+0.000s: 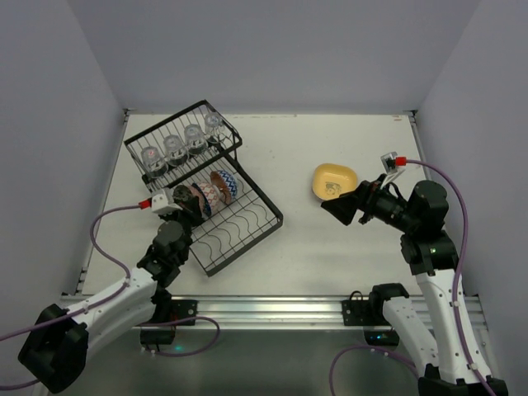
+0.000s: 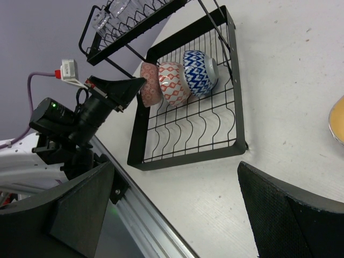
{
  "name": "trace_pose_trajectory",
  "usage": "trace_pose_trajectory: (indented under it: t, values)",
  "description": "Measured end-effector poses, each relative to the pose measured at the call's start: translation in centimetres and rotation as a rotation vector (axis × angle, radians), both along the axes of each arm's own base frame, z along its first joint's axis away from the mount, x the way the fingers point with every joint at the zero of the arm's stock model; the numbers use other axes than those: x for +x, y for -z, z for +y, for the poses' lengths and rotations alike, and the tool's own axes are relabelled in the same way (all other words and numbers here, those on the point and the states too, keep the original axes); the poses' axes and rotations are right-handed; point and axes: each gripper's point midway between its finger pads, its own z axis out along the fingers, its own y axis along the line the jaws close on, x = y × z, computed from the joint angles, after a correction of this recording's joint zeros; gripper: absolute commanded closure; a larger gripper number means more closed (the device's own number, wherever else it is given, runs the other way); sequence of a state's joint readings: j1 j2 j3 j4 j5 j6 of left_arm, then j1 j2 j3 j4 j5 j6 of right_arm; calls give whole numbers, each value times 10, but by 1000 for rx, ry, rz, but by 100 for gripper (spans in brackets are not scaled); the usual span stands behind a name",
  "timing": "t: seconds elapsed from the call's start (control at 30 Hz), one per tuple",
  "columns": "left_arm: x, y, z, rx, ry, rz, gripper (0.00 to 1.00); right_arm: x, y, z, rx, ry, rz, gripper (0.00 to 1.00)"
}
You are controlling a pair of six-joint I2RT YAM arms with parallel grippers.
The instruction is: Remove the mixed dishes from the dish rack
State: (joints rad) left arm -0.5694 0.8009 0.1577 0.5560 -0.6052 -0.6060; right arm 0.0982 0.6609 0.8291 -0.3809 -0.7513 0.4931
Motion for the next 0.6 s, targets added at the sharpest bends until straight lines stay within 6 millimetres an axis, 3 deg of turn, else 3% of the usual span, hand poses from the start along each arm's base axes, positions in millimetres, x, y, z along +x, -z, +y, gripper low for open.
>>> trace_pose_trajectory:
  t: [0.6]
  values:
    - [-18, -11, -5, -8, 82, 21, 100, 1, 1, 0, 0, 0, 6, 1]
